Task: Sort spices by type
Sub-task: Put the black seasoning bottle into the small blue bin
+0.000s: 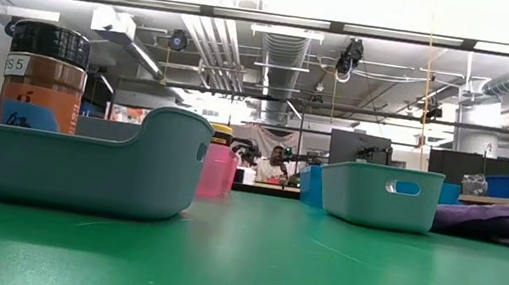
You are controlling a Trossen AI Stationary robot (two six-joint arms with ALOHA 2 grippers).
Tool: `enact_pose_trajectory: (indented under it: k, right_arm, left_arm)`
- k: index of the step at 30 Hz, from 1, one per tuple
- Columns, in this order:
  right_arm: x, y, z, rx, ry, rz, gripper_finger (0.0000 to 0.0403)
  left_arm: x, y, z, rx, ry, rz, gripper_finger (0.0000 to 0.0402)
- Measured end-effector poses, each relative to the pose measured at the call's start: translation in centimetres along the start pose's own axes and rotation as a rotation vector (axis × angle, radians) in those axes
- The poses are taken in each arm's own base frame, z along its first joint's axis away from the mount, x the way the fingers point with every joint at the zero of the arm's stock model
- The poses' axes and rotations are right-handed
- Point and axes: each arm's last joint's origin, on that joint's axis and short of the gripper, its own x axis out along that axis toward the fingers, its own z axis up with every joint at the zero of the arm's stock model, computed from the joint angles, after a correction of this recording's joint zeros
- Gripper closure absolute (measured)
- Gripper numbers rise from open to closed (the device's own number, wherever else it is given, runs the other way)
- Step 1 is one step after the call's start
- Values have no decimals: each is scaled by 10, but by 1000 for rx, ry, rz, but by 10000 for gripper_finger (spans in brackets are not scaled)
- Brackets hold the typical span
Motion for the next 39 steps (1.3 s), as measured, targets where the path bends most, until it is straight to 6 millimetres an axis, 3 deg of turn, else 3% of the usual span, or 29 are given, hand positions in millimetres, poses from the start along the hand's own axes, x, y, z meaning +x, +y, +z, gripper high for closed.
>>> enact_pose_trajectory:
  k: [3, 9, 11, 14, 19, 26, 29, 32, 39]
  right_arm:
    - [0, 1, 2, 5, -16, 9, 207]
    - [-1, 1, 2, 11, -16, 19, 207]
    - [-1, 1, 2, 15, -20, 18, 198]
    - [-5, 0, 4, 38, -42, 15, 140]
    - [-30, -8, 8, 78, -105, 3, 59]
    - [-90, -23, 10, 56, -286, -98, 54]
    - [-108, -20, 11, -4, -366, -77, 64]
    - [-110, -8, 16, -72, -446, -36, 70]
    - [-74, 31, 25, -328, -575, -1, 78]
  left_arm:
    - [0, 0, 0, 0, 0, 2, 132]
    - [-1, 1, 0, 13, -1, 0, 241]
    - [-1, 1, 0, 17, -3, 0, 242]
    - [-4, 2, 2, 14, -18, 1, 244]
    - [-18, 12, 6, -9, -83, 54, 252]
    - [-52, 29, 20, -69, -240, 27, 253]
    - [-71, 35, 30, -87, -354, -58, 253]
    - [-84, 38, 40, -76, -465, -127, 253]
    - [-97, 34, 56, -31, -639, -274, 244]
